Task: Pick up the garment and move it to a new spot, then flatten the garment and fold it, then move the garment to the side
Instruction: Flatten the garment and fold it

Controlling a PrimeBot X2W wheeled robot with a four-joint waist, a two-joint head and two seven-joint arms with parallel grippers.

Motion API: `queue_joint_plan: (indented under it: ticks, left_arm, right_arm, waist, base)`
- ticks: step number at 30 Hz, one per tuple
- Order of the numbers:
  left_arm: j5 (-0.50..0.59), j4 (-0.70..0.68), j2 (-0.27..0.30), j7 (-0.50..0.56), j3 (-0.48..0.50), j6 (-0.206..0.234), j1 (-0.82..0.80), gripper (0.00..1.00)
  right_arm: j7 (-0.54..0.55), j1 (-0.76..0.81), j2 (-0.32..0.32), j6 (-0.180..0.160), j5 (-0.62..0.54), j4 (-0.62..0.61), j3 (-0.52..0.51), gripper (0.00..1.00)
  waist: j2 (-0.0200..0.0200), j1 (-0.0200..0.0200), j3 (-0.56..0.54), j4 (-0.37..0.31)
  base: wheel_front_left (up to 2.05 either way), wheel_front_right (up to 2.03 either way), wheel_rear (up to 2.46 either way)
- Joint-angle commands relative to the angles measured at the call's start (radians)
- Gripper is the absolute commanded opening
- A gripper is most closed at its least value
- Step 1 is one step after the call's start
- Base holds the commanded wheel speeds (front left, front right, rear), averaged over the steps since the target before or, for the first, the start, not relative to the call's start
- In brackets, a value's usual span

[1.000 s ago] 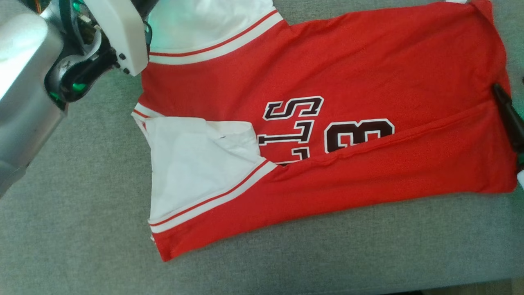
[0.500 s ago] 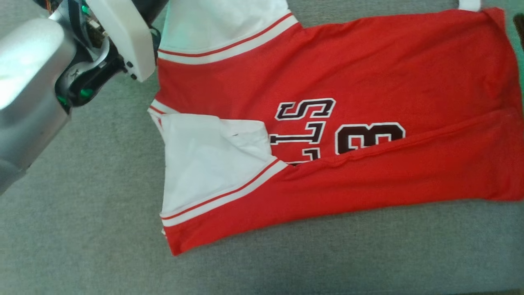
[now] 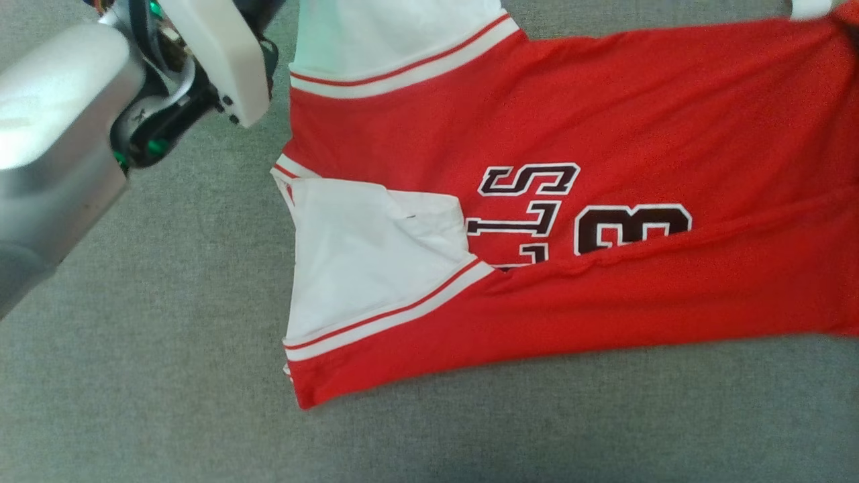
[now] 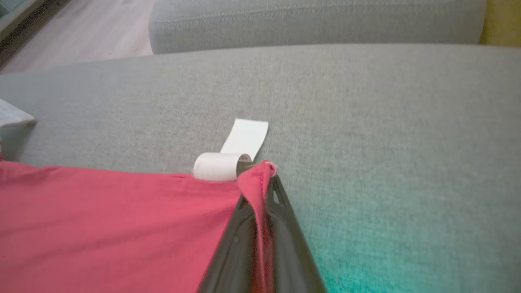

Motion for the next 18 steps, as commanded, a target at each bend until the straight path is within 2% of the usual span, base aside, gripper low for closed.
queue_joint_plan:
  ticks: [1, 6, 10, 15, 18]
  left_arm:
    - [0.010, 0.004, 0.027, -0.028, 0.035, 0.002, -0.063, 0.00]
    - [0.053, 0.083, 0.003, -0.196, 0.063, 0.002, -0.108, 0.00]
    - [0.043, 0.092, -0.009, -0.259, 0.063, 0.002, -0.110, 0.00]
    - [0.023, 0.048, 0.021, -0.281, 0.044, 0.002, -0.067, 0.00]
    - [0.012, -0.007, 0.059, -0.299, 0.031, 0.002, -0.004, 0.00]
  right_arm:
    - [-0.036, -0.010, -0.045, -0.001, -0.006, -0.019, 0.002, 0.00]
    - [-0.162, -0.057, -0.065, -0.001, 0.016, -0.007, 0.011, 0.00]
    - [-0.214, -0.053, -0.092, -0.001, 0.037, -0.006, 0.017, 0.00]
    - [-0.241, 0.002, -0.114, -0.001, 0.062, -0.026, 0.030, 0.00]
    - [-0.270, 0.060, -0.126, -0.001, 0.074, -0.039, 0.028, 0.00]
  waist:
    - [0.0000, -0.0001, 0.000, -0.001]
    - [0.0000, -0.0001, -0.010, -0.003]
    - [0.0000, -0.0001, -0.026, -0.002]
    - [0.0000, -0.0001, -0.044, -0.003]
    - [0.0000, -0.0001, -0.058, 0.000]
  base:
    - [0.00, 0.00, 0.00]
    - [0.00, 0.00, 0.00]
    - [0.00, 0.00, 0.00]
    - [0.00, 0.00, 0.00]
    - [0.00, 0.00, 0.00]
